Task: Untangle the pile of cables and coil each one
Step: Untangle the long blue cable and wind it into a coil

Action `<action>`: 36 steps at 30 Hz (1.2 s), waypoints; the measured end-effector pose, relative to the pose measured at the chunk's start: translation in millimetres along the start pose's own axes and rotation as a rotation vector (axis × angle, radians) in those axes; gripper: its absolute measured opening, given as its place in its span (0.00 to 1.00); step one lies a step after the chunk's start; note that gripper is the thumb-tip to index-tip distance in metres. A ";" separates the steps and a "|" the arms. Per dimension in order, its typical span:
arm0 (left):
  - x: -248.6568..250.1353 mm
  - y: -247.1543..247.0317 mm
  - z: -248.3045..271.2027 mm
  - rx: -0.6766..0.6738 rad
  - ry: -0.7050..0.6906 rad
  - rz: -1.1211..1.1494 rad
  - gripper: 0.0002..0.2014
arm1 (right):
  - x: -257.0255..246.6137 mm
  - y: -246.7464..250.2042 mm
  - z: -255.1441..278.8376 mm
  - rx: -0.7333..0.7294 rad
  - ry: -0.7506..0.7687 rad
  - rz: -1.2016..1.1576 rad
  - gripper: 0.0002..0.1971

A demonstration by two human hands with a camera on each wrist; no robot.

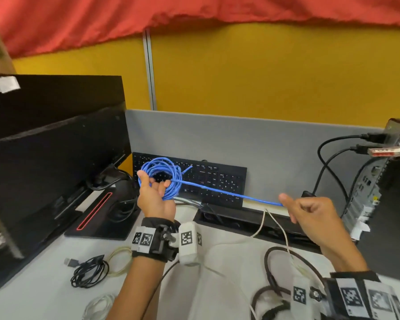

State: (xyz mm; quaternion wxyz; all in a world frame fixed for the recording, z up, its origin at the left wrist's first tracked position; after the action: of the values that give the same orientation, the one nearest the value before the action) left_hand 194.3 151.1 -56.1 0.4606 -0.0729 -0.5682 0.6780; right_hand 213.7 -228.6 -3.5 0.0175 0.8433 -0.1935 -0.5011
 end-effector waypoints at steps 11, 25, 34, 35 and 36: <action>-12.3 -39.8 69.6 -0.384 -0.455 -0.252 0.12 | 3.0 -79.7 54.1 -0.681 0.086 0.322 0.15; -66.8 -50.3 134.8 -0.819 -0.519 -0.573 0.18 | -18.5 -29.4 18.0 0.241 -0.149 -0.252 0.11; -107.6 -51.8 176.2 -1.109 -0.231 -0.615 0.16 | -28.5 -16.6 12.3 0.003 -0.092 -0.221 0.06; -106.7 -52.2 175.5 -1.078 -0.246 -0.616 0.16 | -29.1 -20.8 15.4 -0.081 -0.090 -0.205 0.07; -106.4 -52.1 173.8 -1.044 -0.258 -0.618 0.17 | -29.5 -24.5 17.9 -0.141 -0.085 -0.193 0.09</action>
State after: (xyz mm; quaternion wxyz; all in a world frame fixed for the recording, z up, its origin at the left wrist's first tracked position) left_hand 174.5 -50.1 2.1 0.4668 -0.0380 -0.8709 0.1494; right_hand 193.5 -192.9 6.8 0.0203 0.8327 -0.0764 -0.5480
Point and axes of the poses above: each hand's wrist, its own z-axis away from the middle knuckle, its own y-axis out of the back of the hand, x = y × z, the point moved 10 cm from there along -z, towards the middle knuckle, and after that the axes turned 14 degrees about x, right-handed, at the moved point
